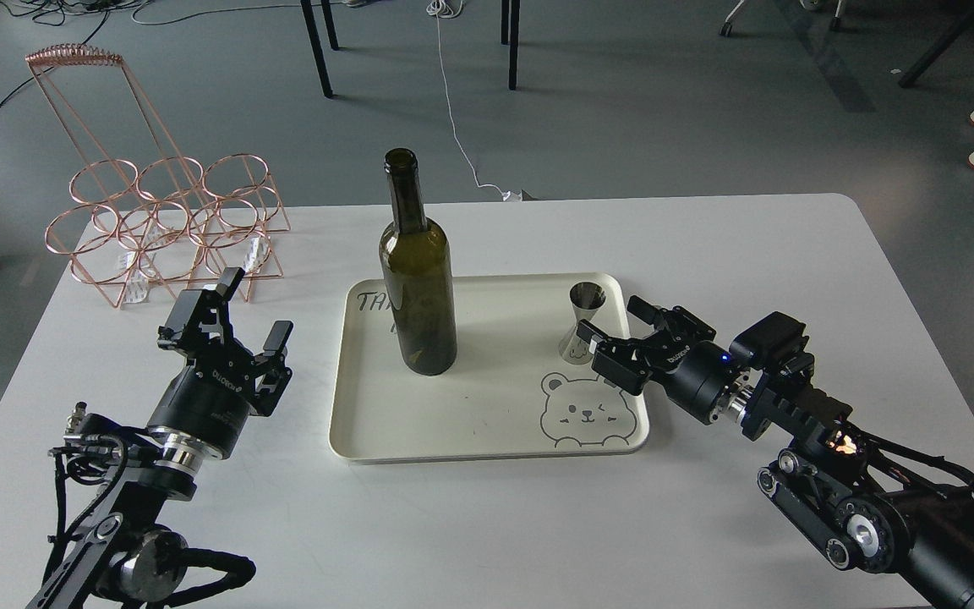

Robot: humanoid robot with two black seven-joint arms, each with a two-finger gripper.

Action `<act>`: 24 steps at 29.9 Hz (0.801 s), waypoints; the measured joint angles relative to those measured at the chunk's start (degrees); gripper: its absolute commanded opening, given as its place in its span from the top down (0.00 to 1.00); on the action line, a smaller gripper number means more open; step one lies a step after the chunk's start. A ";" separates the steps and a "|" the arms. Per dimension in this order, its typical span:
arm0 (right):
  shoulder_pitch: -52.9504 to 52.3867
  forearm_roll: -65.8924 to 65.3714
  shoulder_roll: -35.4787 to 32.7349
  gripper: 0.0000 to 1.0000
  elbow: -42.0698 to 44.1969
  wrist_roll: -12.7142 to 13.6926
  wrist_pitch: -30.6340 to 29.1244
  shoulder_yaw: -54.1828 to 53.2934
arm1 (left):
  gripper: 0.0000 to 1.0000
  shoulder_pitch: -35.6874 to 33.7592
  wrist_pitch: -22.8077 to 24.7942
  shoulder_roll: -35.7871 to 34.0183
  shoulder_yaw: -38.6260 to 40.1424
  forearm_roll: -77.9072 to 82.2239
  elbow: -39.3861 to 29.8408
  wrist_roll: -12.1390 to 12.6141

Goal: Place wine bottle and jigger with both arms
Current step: 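Close the right gripper around the metal jigger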

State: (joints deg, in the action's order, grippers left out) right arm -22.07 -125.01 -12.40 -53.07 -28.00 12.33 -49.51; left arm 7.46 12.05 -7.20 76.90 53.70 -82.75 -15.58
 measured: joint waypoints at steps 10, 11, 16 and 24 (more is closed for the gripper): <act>-1.57 0.00 0.74 0.07 2.25 0.00 1.88 2.47 | 0.02 0.00 -0.01 0.08 0.03 0.00 -0.04 -0.01; -1.62 0.00 0.95 0.08 2.50 0.00 2.15 2.52 | 0.02 0.00 -0.01 0.08 0.03 0.00 -0.04 -0.01; -1.65 0.01 1.71 0.30 3.98 0.00 3.14 2.76 | 0.02 -0.01 -0.01 0.11 0.02 0.00 -0.04 -0.06; -1.69 0.01 2.22 0.55 5.06 0.00 3.26 3.65 | 0.02 -0.08 -0.01 0.09 0.03 0.00 -0.04 -0.05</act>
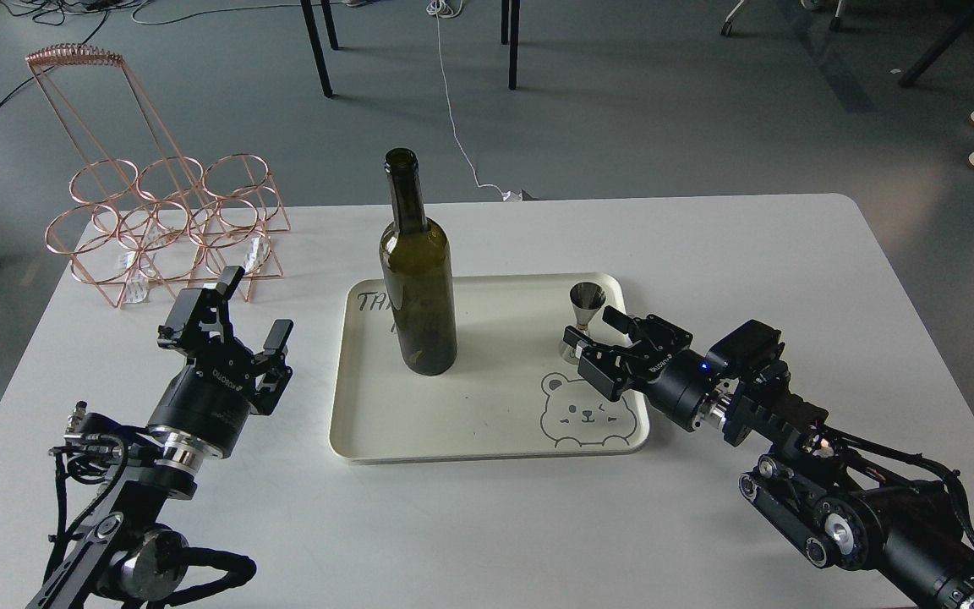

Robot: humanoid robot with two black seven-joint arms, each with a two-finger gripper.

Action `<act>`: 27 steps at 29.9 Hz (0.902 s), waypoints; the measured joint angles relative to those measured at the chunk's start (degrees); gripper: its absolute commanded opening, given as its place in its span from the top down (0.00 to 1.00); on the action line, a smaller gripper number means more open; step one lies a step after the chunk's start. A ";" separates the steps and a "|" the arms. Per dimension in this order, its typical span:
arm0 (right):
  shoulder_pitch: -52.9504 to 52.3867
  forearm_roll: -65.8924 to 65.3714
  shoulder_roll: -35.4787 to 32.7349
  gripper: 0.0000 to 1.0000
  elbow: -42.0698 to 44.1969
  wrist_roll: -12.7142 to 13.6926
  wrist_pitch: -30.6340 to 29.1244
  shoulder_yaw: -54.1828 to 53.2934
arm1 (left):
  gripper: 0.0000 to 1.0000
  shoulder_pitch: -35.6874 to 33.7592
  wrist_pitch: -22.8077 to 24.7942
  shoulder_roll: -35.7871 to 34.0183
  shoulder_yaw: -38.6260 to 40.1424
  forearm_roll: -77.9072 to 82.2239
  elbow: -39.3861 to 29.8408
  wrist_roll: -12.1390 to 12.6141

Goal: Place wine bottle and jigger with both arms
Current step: 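Close the right gripper around the metal jigger, then lift the jigger off the tray with the right gripper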

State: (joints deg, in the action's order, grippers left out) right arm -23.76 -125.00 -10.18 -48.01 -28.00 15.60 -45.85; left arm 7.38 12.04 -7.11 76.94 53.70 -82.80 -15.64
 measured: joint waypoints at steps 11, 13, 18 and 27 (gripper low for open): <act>-0.86 0.00 0.42 0.74 0.02 0.00 0.61 -0.11 | 0.02 0.00 0.00 -0.08 0.02 0.00 -0.25 0.07; -0.96 0.00 0.40 0.79 0.02 0.00 0.63 -0.10 | 0.02 0.00 0.00 -0.11 0.05 0.00 -0.32 0.07; -1.00 0.00 0.08 0.85 -0.13 0.00 0.70 -0.22 | 0.02 0.00 0.00 -0.18 0.06 -0.01 -0.66 0.07; 0.02 0.00 -1.95 0.84 -6.77 0.00 1.49 -4.57 | 0.02 0.09 0.00 -0.25 0.23 0.00 -0.97 0.07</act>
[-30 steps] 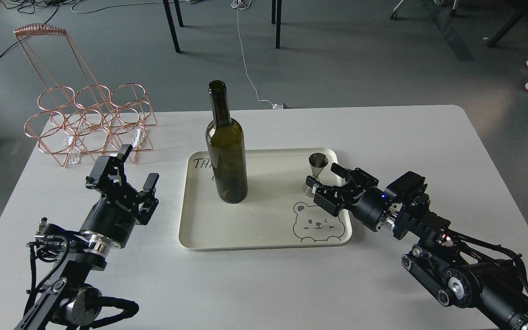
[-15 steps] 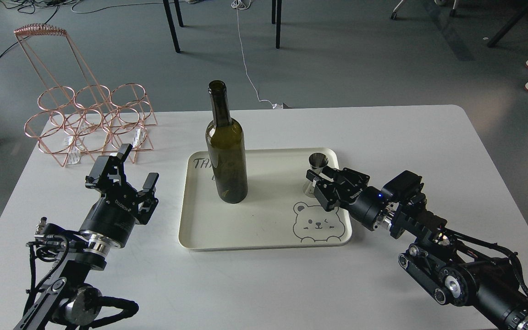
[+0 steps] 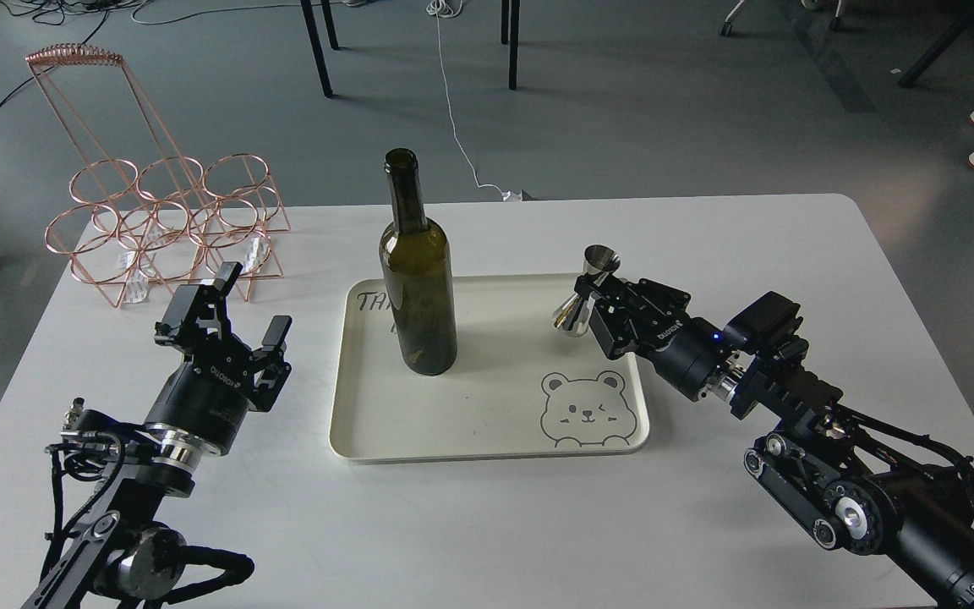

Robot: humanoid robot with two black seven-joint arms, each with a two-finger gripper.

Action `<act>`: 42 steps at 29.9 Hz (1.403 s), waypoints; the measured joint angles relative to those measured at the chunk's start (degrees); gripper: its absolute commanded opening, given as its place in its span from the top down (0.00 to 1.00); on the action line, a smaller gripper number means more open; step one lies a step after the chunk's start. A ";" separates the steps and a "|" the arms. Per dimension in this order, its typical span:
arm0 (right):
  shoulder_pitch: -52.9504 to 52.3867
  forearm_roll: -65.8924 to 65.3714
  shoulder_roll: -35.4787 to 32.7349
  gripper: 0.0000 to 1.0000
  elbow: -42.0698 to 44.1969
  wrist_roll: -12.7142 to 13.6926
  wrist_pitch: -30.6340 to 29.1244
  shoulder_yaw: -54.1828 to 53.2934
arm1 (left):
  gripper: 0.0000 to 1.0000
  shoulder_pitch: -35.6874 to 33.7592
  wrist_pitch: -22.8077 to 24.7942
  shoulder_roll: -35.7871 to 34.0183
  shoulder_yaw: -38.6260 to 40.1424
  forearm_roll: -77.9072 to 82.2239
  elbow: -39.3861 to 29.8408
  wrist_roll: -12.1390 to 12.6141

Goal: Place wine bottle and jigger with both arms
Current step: 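Lift the jigger off the tray with the right gripper, then carry the jigger past the tray edge and set it on the table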

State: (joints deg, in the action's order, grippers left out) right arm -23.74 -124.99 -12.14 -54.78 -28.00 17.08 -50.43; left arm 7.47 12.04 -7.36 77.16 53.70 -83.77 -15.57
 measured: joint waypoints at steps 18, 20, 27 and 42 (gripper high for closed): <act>10.33 0.00 -12.25 0.83 1.70 0.00 8.44 -11.87 | 0.02 0.01 0.00 0.31 0.10 -0.01 -0.09 0.00; 10.37 -0.01 -12.33 0.83 3.55 0.00 9.47 -11.89 | 0.02 0.01 0.00 0.32 0.09 -0.01 -0.09 0.00; 10.38 0.00 -12.33 0.81 7.14 0.00 10.55 -11.80 | 0.02 0.01 0.00 0.24 0.09 0.00 -0.08 0.01; 10.99 0.00 -11.60 0.79 9.65 0.00 10.52 -11.19 | 0.02 0.00 0.00 0.21 0.09 0.00 -0.08 0.02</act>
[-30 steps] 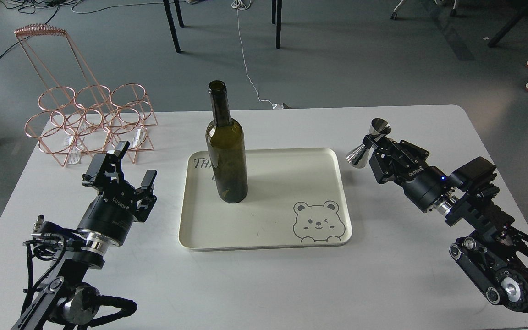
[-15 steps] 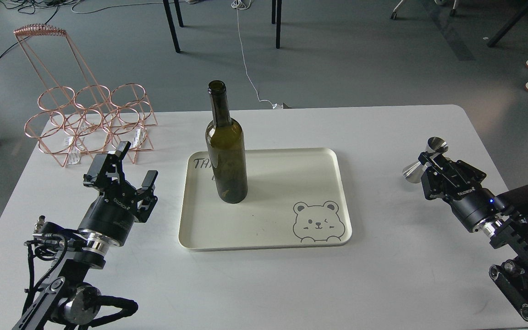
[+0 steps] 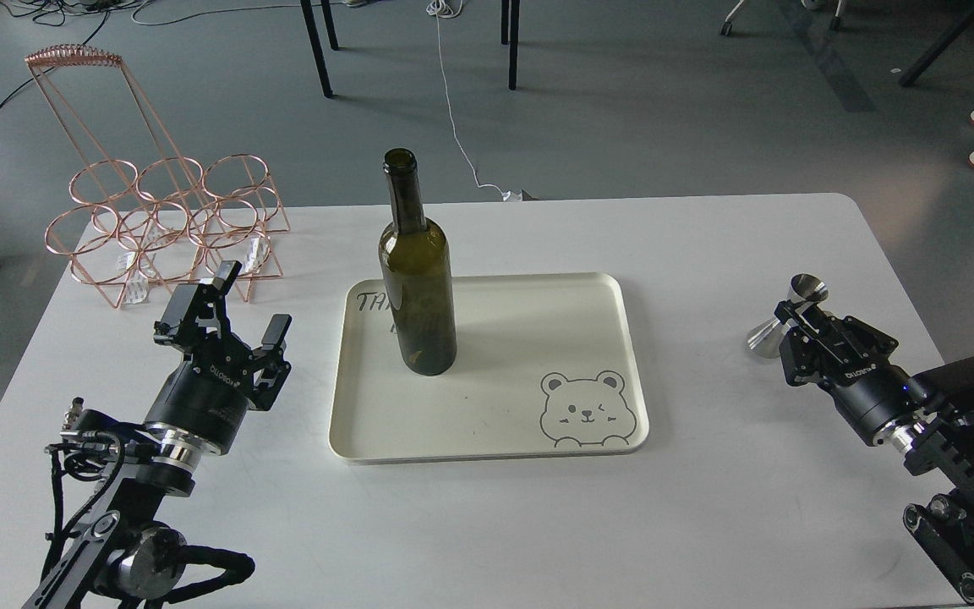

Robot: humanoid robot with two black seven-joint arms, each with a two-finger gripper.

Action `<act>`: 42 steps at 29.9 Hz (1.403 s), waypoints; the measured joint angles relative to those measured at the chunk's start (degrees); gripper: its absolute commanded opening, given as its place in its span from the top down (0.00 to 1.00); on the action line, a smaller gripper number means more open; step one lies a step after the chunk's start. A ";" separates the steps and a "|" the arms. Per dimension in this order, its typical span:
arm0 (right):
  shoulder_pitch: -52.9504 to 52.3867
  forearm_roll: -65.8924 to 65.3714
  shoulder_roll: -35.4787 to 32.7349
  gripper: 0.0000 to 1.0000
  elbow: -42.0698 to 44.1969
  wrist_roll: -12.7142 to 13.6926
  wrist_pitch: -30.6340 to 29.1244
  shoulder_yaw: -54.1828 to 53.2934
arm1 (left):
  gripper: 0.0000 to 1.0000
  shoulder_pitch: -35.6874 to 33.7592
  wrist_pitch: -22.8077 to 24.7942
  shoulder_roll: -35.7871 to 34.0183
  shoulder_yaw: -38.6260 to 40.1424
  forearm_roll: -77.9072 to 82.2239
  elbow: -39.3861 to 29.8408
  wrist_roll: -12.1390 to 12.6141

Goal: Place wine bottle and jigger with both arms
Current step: 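Carry the jigger past the tray edge and set it on the table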

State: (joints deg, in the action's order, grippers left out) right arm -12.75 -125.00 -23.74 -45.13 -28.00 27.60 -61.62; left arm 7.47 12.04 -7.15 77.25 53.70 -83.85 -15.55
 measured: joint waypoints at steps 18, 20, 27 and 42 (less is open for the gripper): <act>0.76 0.00 0.01 0.57 0.04 0.00 0.21 0.32 | 0.02 0.00 0.00 0.03 0.00 0.00 -0.06 0.00; 0.82 0.00 0.01 0.52 0.02 0.00 0.26 0.31 | 0.02 0.00 0.00 0.03 0.01 0.00 -0.08 0.00; 1.38 0.00 -0.37 0.22 -0.59 0.00 0.37 0.36 | 0.02 0.00 0.01 0.03 -0.06 0.00 -0.09 0.00; 10.46 5.04 -9.18 0.03 -7.76 0.01 0.40 2.39 | 0.02 0.00 0.01 0.05 -0.09 -0.01 -0.36 0.00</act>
State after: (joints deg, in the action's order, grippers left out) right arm -2.30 -119.96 -32.92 -52.89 -28.00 28.00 -59.24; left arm 7.47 12.05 -7.10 77.17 53.69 -84.21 -15.55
